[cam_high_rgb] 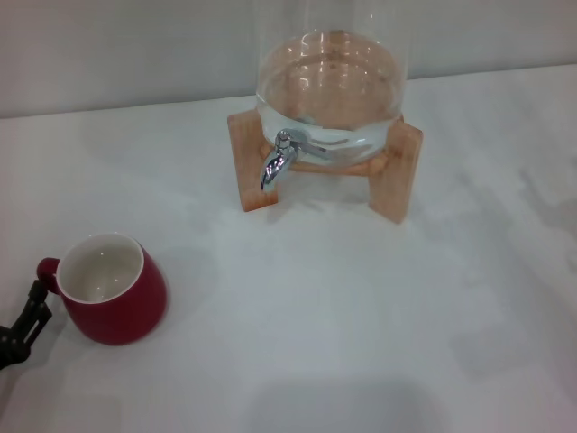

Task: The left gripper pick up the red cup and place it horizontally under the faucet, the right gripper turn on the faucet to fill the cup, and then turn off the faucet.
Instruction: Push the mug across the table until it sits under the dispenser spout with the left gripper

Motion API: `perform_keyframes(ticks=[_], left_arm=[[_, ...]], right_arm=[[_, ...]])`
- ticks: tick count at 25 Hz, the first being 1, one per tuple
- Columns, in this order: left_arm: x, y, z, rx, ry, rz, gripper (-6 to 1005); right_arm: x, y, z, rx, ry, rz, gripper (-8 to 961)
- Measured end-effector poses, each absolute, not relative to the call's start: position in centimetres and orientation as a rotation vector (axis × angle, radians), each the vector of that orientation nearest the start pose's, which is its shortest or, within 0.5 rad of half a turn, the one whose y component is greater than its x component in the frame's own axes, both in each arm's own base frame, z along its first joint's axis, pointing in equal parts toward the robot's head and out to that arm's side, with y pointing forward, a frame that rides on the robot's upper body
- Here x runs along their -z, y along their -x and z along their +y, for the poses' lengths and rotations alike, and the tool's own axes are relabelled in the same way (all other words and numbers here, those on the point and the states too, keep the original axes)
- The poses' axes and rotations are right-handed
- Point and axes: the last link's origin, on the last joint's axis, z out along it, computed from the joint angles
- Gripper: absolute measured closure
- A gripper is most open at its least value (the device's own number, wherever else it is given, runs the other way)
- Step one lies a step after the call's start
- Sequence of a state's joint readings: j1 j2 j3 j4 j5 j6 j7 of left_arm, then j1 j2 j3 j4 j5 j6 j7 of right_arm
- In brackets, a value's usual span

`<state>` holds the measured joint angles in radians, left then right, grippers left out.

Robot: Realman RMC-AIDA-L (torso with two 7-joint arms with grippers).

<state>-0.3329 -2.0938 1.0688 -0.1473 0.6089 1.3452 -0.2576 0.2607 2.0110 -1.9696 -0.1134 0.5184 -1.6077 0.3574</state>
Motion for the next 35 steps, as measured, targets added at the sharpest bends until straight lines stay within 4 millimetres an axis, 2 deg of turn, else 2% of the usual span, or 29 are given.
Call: perform_keyframes(ticks=[35], left_arm=[[4.33, 36.93, 24.8, 0.571, 1.814, -0.612, 156]], right_arm=[[-5.84, -35.03, 26.29, -0.966, 1.425, 0.37, 81]])
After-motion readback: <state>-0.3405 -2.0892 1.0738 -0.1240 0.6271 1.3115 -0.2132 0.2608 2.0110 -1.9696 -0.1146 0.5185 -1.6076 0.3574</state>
